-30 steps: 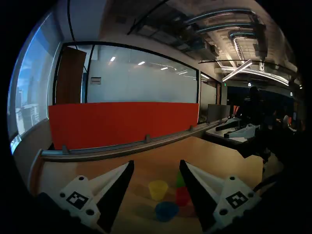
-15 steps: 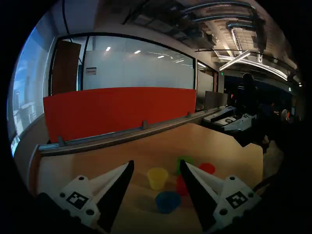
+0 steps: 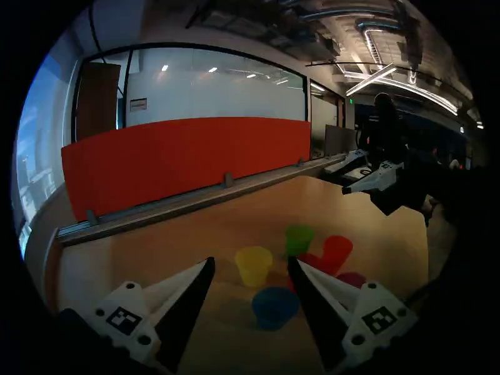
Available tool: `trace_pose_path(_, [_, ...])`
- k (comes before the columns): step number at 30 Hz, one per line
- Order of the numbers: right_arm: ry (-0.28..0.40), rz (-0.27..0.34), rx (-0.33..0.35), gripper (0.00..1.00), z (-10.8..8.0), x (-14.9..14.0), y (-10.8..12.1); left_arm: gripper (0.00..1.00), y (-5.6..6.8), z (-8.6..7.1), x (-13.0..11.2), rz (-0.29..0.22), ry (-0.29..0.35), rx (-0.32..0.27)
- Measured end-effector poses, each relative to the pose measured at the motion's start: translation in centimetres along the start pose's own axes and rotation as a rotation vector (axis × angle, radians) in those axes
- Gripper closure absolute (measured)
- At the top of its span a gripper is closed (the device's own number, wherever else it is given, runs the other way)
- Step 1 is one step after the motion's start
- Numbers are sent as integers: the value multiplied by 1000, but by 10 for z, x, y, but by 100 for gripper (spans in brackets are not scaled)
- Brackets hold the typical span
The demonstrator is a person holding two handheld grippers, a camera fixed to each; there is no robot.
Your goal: Pour water
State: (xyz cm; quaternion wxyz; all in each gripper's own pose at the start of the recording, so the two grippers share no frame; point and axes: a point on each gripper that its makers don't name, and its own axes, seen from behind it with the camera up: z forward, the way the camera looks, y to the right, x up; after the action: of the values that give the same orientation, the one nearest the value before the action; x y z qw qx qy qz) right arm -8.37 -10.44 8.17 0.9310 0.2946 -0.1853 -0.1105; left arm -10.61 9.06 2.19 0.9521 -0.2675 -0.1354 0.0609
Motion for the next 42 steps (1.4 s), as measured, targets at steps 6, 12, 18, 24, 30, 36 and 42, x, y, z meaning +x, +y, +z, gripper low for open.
trace_pose_path(6, [-26,-7,9,0,15,-14,2,14,4,8,-17,14,-26,-11])
trace_pose_path(12, [-49,-5,17,0,28,-25,2,14,13,15,-36,33,-56,-34])
trace_pose_path(18, [-58,-3,27,0,38,-31,1,14,19,21,-56,47,-97,-45])
trace_pose_path(24, [-79,-11,32,0,47,-40,0,14,24,24,-76,85,-149,-55])
trace_pose_path(30, [-89,-16,35,0,53,-46,-2,14,36,27,-93,123,-196,-85])
trace_pose_path(36, [-88,-11,39,0,56,-46,-2,14,40,32,-106,127,-232,-99])
trace_pose_path(42, [-95,-11,41,0,58,-48,-1,14,41,37,-118,132,-267,-107])
